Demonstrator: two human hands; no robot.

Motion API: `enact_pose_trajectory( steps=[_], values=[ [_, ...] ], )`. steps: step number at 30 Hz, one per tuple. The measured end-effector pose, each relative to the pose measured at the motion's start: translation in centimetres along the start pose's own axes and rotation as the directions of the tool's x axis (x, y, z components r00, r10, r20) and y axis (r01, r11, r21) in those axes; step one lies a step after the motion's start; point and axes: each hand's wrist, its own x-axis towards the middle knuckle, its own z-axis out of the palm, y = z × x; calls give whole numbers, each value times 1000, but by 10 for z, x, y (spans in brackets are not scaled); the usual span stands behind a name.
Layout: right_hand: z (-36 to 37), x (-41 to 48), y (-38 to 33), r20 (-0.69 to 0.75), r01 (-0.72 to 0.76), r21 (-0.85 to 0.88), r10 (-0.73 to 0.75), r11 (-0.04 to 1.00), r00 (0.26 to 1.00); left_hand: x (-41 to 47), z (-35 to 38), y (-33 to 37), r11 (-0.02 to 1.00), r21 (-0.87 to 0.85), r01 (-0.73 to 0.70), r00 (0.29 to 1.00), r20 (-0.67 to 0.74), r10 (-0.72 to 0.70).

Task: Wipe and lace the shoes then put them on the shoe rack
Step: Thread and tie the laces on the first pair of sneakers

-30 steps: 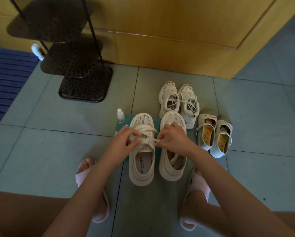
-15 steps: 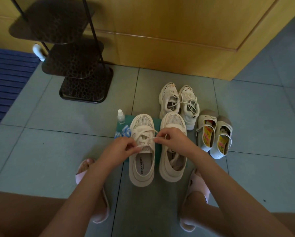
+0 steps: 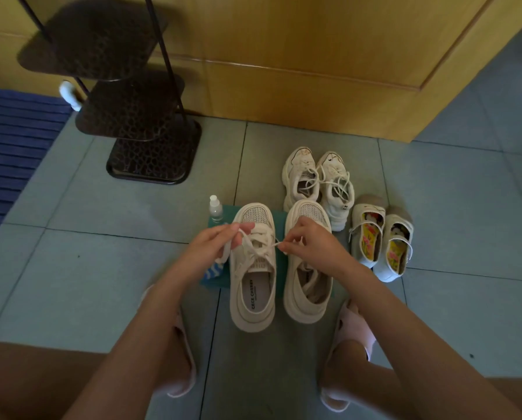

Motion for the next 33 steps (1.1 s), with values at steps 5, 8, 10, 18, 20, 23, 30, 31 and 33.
enact_pose_trajectory(
  steps=[5,8,10,18,20,23,30,31,33],
  values=[
    [-2,-3,5,53,-36,7,36,999,998,0,8,-16,961,-275,-2,999,-32,-7],
    [0,-4,6,50,-82,-94,87,992,995,3,9,-24,977,-214,-2,991,-135,-27],
    [1,-3,5,38,-83,-193,92,978,995,5,7,-29,978,-208,16,974,-216,-62],
    [-2,-2,-7,53,50,111,-57,993,997,19,14,-23,992,94,-79,991,-102,89],
    [-2,2,-16,32,54,258,-64,965,997,22,18,-19,981,173,-88,994,-56,99],
    [2,10,-26,20,-10,473,0,881,1000,24,22,-18,972,226,-66,997,55,55],
    [11,17,-36,-4,-1,507,3,862,1000,27,25,-21,958,245,-149,988,71,135],
    [11,17,-36,-9,12,510,-8,860,1000,28,26,-21,949,271,-162,987,42,156],
    [10,16,-36,-13,33,535,-30,844,999,30,26,-23,947,286,-148,988,-4,156]
  ],
)
